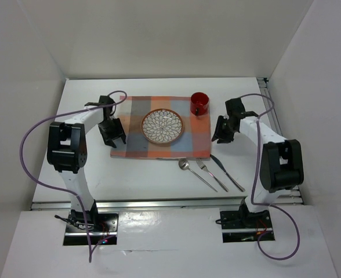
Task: Set the dinner table for one person
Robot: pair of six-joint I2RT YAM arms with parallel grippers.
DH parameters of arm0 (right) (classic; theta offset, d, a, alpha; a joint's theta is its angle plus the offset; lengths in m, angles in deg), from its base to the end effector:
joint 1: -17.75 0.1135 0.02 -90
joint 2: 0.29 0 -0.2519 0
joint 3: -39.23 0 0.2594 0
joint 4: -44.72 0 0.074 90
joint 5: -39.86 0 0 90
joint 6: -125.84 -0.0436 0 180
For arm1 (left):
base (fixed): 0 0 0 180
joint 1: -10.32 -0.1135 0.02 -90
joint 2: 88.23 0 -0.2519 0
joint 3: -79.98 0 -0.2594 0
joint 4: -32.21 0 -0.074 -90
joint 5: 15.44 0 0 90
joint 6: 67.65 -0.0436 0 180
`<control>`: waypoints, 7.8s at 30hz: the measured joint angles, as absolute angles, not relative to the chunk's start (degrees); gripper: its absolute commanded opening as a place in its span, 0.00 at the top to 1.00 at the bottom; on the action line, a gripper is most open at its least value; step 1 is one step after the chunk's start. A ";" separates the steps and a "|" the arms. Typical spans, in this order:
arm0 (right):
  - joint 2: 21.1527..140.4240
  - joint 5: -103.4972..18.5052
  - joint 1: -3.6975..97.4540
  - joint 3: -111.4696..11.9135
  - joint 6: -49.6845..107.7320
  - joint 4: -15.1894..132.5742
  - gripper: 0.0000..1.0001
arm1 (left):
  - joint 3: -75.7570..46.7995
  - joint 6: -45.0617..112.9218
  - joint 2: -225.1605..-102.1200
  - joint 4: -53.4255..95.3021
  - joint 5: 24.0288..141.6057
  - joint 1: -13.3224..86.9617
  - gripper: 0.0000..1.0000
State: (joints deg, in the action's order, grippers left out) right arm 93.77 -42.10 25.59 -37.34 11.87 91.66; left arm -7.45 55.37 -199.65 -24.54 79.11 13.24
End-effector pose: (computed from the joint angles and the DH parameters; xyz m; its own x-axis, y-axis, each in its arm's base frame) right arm 0.3318 0.0518 0.1811 -0.8957 0.2827 -0.3431 0.1850 0.9388 0.2906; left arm 0.3860 -0.0232 0.1504 -0.8495 -0.5006 -0.1667 -0.4680 0.8608 -0.1999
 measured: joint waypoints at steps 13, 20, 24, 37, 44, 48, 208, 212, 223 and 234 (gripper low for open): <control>83.45 -38.56 44.56 -29.89 12.09 95.90 0.43 | -13.83 55.54 -196.68 -22.79 79.00 13.68 0.36; 84.52 -38.08 48.17 -27.27 10.56 97.06 0.43 | -14.60 55.54 -194.36 -23.27 78.46 13.85 0.36; 85.88 -37.65 50.26 -26.98 10.17 96.84 0.43 | -14.53 55.54 -193.64 -23.73 78.13 13.85 0.36; 91.34 -44.84 52.47 -26.94 10.12 96.58 0.43 | -7.34 55.50 -189.99 -26.79 77.76 13.85 0.36; 92.98 -46.54 54.33 -26.57 10.17 95.72 0.55 | -7.27 55.52 -189.62 -27.86 77.76 13.85 0.36; 92.98 -47.18 56.43 -26.41 10.41 95.53 0.78 | -7.23 55.56 -189.62 -28.30 77.76 13.85 0.36; 91.45 -44.27 44.89 -25.34 13.84 95.46 0.30 | 1.91 57.03 -187.80 -31.64 76.93 10.03 0.38; 92.98 -41.84 45.17 -26.68 14.08 96.60 0.30 | 1.97 57.05 -187.80 -31.84 76.73 10.03 0.38; 95.98 -39.88 49.91 -29.91 14.58 98.65 0.23 | 1.97 57.05 -187.80 -32.10 76.69 10.03 0.38; 98.71 -40.42 52.14 -32.34 15.65 100.73 0.49 | 1.97 57.05 -187.80 -32.06 76.77 10.03 0.38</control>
State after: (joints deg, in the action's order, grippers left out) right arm 98.71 -40.42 52.14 -32.34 15.65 100.73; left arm 1.97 57.05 -187.80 -32.06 76.77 10.03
